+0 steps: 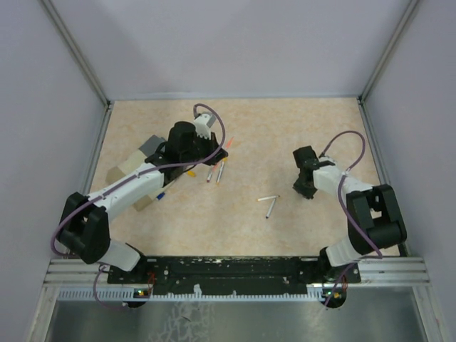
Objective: Insert the pens into the pen caps
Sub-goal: Move the pen cap to the center of the board.
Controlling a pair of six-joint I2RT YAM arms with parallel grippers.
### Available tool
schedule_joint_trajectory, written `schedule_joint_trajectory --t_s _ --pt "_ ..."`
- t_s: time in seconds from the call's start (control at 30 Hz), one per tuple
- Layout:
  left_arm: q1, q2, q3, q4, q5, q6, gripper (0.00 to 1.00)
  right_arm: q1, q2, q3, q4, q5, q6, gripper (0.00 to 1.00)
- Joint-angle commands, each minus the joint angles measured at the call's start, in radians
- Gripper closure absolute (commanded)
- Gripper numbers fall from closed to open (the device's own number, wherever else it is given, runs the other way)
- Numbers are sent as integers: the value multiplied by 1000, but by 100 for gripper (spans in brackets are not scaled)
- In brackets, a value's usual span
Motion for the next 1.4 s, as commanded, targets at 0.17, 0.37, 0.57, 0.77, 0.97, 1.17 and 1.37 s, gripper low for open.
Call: schedule_joint_trajectory --t_s 0.17,0.37,0.57,0.77,0.97,1.17,1.37 --pt "19 -24 -23 20 -30 47 100 35 67 90 -49 -4 -119 64" --pt "31 -6 18 -1 9 75 100 35 19 146 -77 -20 -277 57" --pt "41 0 94 -58 50 111 100 -13 -112 192 28 -89 -447 54" --pt "58 7 130 -89 58 140 100 -120 -11 339 32 -161 -425 53" --pt "64 -13 96 -88 67 152 100 -120 139 451 7 -153 -352 53" --pt "64 -23 93 -109 67 171 100 -118 164 435 -26 -47 -184 52" --pt "64 -22 98 -112 86 169 100 -116 223 448 -158 42 29 50"
